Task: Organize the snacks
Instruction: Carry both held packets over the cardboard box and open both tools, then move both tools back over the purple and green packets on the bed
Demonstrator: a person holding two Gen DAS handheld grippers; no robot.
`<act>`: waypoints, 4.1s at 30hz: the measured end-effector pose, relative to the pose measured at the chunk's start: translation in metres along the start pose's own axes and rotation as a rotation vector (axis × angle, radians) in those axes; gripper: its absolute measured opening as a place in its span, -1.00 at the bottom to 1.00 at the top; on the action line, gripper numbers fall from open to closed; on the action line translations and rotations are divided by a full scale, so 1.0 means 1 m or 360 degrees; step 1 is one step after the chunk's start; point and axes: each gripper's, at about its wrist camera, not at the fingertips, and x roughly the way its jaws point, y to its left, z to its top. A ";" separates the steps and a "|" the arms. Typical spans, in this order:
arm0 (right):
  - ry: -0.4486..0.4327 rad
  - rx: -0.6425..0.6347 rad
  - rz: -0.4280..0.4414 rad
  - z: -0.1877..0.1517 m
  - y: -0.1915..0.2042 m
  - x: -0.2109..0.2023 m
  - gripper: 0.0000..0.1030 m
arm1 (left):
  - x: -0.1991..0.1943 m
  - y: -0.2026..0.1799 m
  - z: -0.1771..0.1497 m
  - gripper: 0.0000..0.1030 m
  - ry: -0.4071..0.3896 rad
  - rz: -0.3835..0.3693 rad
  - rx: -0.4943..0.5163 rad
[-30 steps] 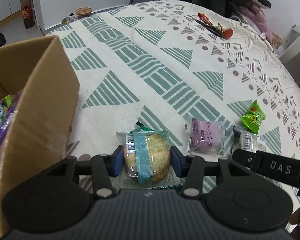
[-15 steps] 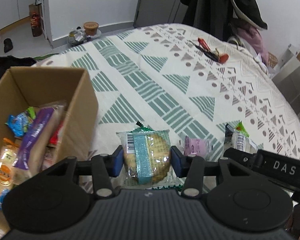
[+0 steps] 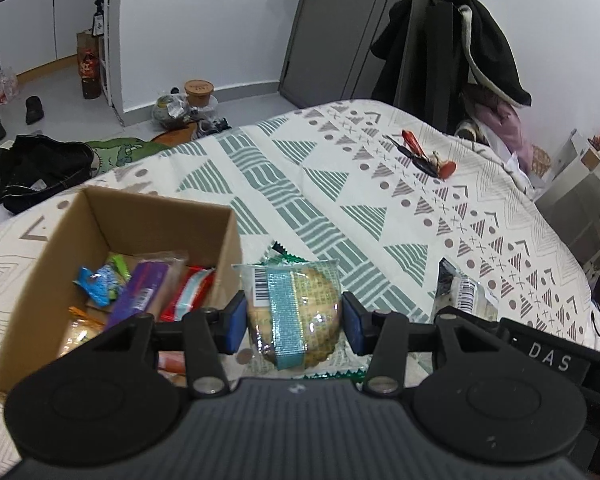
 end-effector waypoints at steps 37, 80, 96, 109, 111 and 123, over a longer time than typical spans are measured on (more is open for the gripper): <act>-0.0027 -0.0322 0.0169 -0.028 0.126 0.001 -0.13 | -0.039 0.132 0.028 -0.07 -0.0072 0.0119 -0.0222; -0.0107 -0.0266 0.0088 -0.006 0.076 -0.040 0.91 | -0.057 0.075 0.012 0.91 -0.0003 0.0196 -0.0076; -0.0143 -0.0191 0.0074 0.000 0.010 -0.067 1.00 | -0.055 -0.002 -0.001 0.91 -0.0078 0.0146 0.0058; -0.0142 -0.0093 0.0048 0.005 -0.031 -0.069 1.00 | -0.035 -0.040 -0.007 0.91 -0.0058 0.0101 0.0114; -0.0130 -0.0077 0.0030 0.004 -0.036 -0.066 1.00 | -0.031 -0.042 -0.007 0.91 -0.0052 0.0092 0.0106; -0.0050 -0.0013 -0.0055 0.008 -0.057 -0.045 1.00 | 0.005 -0.049 -0.008 0.88 0.0032 -0.0013 0.0094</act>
